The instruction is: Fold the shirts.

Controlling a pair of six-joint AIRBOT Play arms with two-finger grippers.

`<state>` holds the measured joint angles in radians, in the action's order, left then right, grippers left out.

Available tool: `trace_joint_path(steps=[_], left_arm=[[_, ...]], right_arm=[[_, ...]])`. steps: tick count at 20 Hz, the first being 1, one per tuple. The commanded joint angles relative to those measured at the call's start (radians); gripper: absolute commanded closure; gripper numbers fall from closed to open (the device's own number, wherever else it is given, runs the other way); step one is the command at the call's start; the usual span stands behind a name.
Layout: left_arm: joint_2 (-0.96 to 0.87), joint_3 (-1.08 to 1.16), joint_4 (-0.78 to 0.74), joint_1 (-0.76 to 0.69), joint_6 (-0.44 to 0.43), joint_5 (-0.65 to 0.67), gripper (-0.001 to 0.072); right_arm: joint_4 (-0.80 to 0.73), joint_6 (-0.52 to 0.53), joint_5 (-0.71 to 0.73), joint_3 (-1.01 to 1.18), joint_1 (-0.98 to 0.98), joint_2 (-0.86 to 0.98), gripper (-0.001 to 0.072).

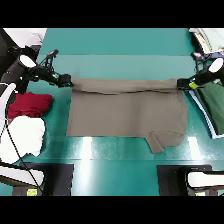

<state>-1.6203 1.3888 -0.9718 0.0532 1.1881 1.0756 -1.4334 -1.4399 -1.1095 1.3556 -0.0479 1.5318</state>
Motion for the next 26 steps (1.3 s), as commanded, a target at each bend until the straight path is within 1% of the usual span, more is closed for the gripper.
trace_joint_path(steps=[1,2,3,4,5,7,9,11,14,16,18,21,24,26], left_arm=[[0.001,-0.050,-0.022,-0.003,0.027,0.024,0.0597],[0.003,-0.050,-0.022,-0.003,0.056,0.037,0.0264],[0.005,-0.047,-0.023,0.000,0.084,0.058,0.0131],[0.005,-0.036,-0.023,0.006,0.097,0.104,0.0221],[0.008,-0.018,-0.033,0.017,0.094,0.169,0.0222],[0.050,-0.016,-0.071,0.054,0.094,0.256,0.0222],[0.121,-0.064,-0.099,0.092,0.093,0.295,0.0222],[0.218,-0.192,-0.099,0.115,0.076,0.301,0.0222],[0.346,-0.432,-0.090,0.115,0.069,0.281,0.0222],[0.417,-0.576,-0.089,0.115,0.068,0.266,0.0223],[0.473,-0.682,-0.089,0.115,0.067,0.262,0.0222],[0.526,-0.772,-0.086,0.115,0.067,0.232,0.0222],[0.528,-0.812,-0.071,0.115,0.067,0.205,0.0222],[0.528,-0.822,-0.049,0.115,0.068,0.165,0.0222]], right_arm=[[-0.006,-0.018,0.028,-0.113,-0.017,-0.038,0.0683],[0.000,-0.054,0.015,-0.113,-0.015,-0.037,0.0546],[0.002,-0.075,-0.007,-0.108,-0.007,-0.042,0.0407],[0.011,-0.076,-0.061,-0.093,0.000,-0.048,0.0399],[0.011,-0.066,-0.119,-0.080,0.012,-0.062,0.0399],[0.040,0.010,-0.217,-0.097,0.050,-0.127,0.0399],[0.184,0.169,-0.325,-0.159,0.108,-0.218,0.0400],[0.346,0.255,-0.379,-0.245,0.169,-0.306,0.0401],[0.464,0.288,-0.360,-0.356,0.233,-0.414,0.0406],[0.484,0.314,-0.357,-0.406,0.256,-0.465,0.0407],[0.482,0.317,-0.358,-0.427,0.259,-0.499,0.0407],[0.504,0.317,-0.357,-0.428,0.259,-0.521,0.0407],[0.526,0.318,-0.357,-0.428,0.259,-0.520,0.0407],[0.526,0.318,-0.360,-0.428,0.259,-0.520,0.0407]])
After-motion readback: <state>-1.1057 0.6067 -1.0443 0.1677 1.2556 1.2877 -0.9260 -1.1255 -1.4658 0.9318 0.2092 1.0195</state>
